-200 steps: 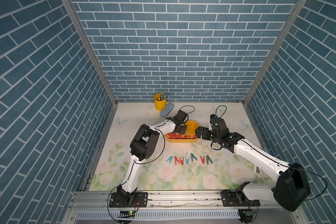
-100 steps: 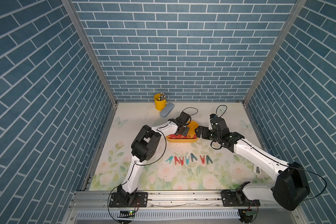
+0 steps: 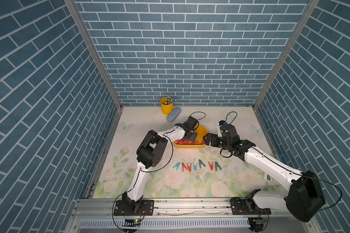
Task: Take the clothespins out of the storage box
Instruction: Pick up the clothespin from the storage box.
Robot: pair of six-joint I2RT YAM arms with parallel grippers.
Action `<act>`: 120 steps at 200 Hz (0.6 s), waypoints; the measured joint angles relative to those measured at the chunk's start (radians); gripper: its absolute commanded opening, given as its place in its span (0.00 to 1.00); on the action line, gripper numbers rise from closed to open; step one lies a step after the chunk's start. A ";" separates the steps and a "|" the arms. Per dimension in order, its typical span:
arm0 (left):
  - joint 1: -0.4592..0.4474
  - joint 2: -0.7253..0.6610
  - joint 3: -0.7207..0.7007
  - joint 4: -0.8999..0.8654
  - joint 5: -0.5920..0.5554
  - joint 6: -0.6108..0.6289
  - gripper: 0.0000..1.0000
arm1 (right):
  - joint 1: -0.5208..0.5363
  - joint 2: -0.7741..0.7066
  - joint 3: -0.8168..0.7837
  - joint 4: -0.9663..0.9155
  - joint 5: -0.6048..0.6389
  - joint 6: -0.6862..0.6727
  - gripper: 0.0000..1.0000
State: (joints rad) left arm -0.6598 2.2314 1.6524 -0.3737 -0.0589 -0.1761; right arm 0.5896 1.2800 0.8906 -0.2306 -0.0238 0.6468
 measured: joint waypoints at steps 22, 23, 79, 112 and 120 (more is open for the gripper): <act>-0.003 0.002 0.004 -0.008 0.000 0.010 0.25 | 0.000 -0.002 0.000 0.000 0.000 0.000 0.99; -0.003 0.002 0.004 -0.008 0.000 0.011 0.25 | 0.000 -0.002 0.000 0.000 0.000 0.000 0.99; -0.004 0.002 0.005 -0.014 -0.003 0.006 0.05 | 0.000 -0.002 0.000 0.000 -0.001 0.000 0.99; -0.006 -0.002 0.005 -0.017 -0.005 -0.001 0.00 | 0.000 -0.002 -0.003 0.005 -0.008 0.000 1.00; -0.007 -0.005 0.003 -0.022 -0.005 -0.007 0.00 | 0.000 -0.002 -0.005 0.008 -0.011 0.000 1.00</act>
State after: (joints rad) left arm -0.6666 2.2261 1.6558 -0.3954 -0.0639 -0.1833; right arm 0.5896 1.2778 0.8852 -0.2222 -0.0345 0.6472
